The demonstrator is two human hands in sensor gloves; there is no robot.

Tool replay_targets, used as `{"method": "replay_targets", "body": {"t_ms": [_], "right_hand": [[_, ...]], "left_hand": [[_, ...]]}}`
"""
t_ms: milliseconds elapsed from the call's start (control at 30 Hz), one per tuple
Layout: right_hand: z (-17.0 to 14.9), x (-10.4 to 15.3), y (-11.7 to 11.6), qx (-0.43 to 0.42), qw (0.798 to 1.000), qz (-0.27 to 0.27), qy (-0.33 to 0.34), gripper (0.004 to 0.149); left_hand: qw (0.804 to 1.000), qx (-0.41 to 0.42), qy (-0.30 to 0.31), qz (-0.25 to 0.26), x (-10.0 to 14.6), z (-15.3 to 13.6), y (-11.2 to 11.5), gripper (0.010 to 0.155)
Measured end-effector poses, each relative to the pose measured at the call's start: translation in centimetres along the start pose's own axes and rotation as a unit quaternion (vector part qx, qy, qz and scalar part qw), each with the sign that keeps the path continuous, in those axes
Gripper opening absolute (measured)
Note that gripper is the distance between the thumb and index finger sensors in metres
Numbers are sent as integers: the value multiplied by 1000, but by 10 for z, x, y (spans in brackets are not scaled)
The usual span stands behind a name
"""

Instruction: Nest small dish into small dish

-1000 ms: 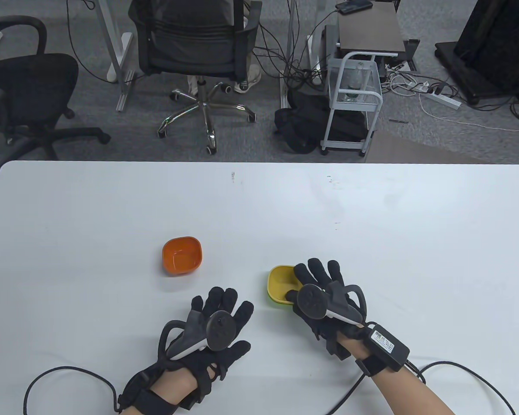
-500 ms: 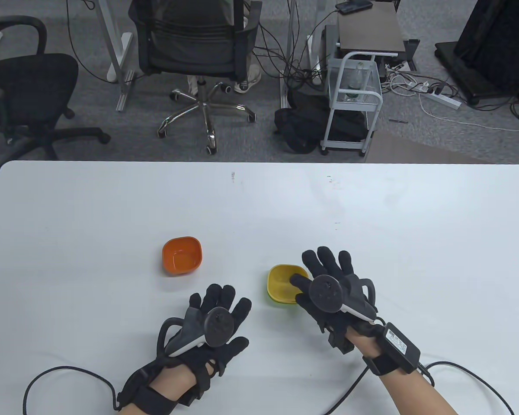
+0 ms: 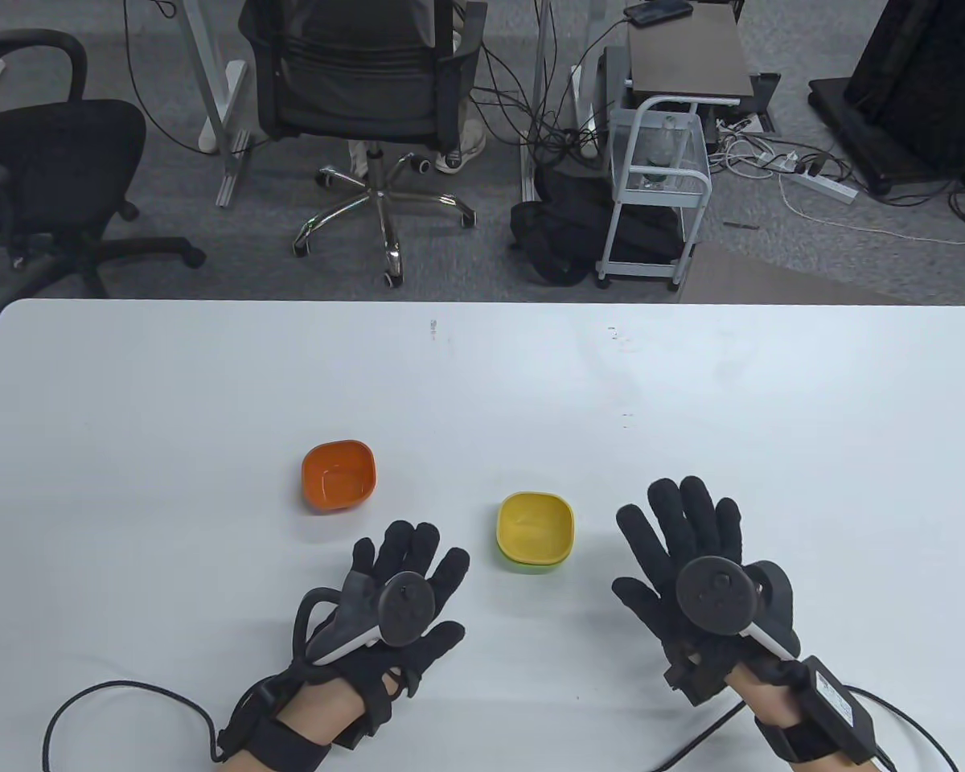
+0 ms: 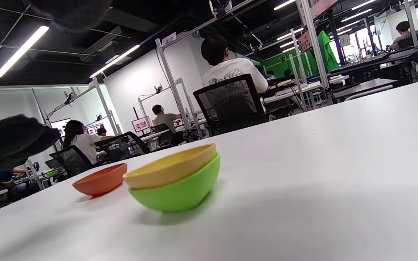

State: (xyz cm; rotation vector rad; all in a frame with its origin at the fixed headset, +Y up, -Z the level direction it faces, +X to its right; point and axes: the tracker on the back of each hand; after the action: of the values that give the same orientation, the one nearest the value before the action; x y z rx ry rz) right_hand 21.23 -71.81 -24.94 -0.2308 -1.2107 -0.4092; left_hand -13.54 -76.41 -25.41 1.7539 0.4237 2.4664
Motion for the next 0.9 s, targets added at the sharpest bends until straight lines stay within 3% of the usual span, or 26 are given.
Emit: {"method": "replay_targets", "body": {"t_ms": [100,700,900], "right_hand": [[-1,8,-5,-21,999,42,-7,78],[8,6,-11,-27,998,49,11,79],[5,4,-11,-28,998,49,2,79]], "left_hand": [[1000,5,-1,-2,3,0,0,78],[1000,3,-15,-3,2,-4,0,78],[997,-38,-67,29,-30,-26,-28,77]]}}
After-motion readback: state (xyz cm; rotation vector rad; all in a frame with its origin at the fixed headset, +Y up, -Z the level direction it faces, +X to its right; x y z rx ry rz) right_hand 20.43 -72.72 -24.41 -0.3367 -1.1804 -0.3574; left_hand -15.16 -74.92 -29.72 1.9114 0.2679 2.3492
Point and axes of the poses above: the tracker on the back of each hand, its own z axis roughly to the thumb side, its own x axis roughly from the fingertips to the wrist, y = z × x
